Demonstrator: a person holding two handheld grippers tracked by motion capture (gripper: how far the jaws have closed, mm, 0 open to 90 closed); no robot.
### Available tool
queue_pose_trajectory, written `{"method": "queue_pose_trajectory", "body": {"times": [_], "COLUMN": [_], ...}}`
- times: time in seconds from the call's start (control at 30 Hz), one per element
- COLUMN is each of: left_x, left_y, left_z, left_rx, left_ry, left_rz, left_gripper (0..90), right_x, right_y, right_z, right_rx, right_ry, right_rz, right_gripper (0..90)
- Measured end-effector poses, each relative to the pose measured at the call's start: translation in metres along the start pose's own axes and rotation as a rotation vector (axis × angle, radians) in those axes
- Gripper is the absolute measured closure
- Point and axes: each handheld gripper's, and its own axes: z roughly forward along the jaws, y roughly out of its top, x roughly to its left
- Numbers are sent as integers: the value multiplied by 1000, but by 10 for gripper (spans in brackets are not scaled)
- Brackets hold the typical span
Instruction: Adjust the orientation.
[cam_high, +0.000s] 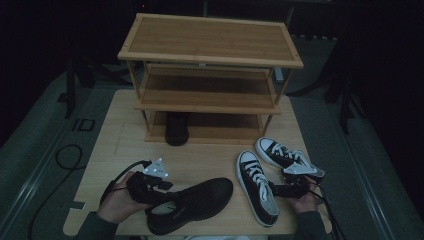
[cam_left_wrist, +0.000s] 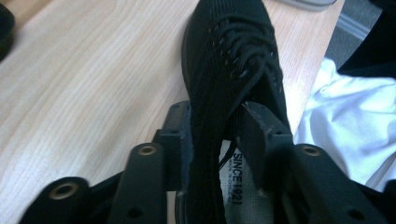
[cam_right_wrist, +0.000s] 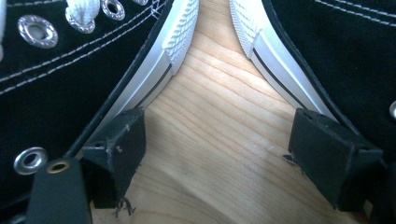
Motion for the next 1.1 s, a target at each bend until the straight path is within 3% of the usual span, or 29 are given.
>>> {"method": "queue_pose_trajectory", "body": {"times": [0.17, 0.2, 0.27, 0.37, 0.5, 0.73, 0.87, 0.97, 1.1], "left_x": [0, 0, 0, 1, 4, 25, 39, 47, 52], "left_y": [3, 6, 7, 10, 9, 8, 12, 16, 22], "left_z": [11, 17, 20, 23, 22, 20, 19, 21, 27], "left_rx": [53, 85, 87, 86, 68, 10, -33, -55, -76], "left_ry": [-2, 17, 15, 4, 35, 45, 59, 54, 78], "left_rz": [9, 16, 13, -3, -40, -128, -192, -228, -259], "left_gripper": [686, 711, 720, 862, 874, 875, 876, 877, 879], "right_x": [0, 0, 0, 0, 0, 0, 0, 0, 0], "right_y": [0, 0, 0, 0, 0, 0, 0, 0, 0], "right_z": [0, 0, 0, 0, 0, 0, 0, 0, 0], "right_rx": [0, 0, 0, 0, 0, 1, 0, 1, 1], "right_ry": [0, 0, 0, 0, 0, 0, 0, 0, 0], "right_rz": [0, 0, 0, 0, 0, 1, 1, 1, 1], "right_gripper": [188, 188, 188, 188, 188, 188, 188, 188, 188]}}
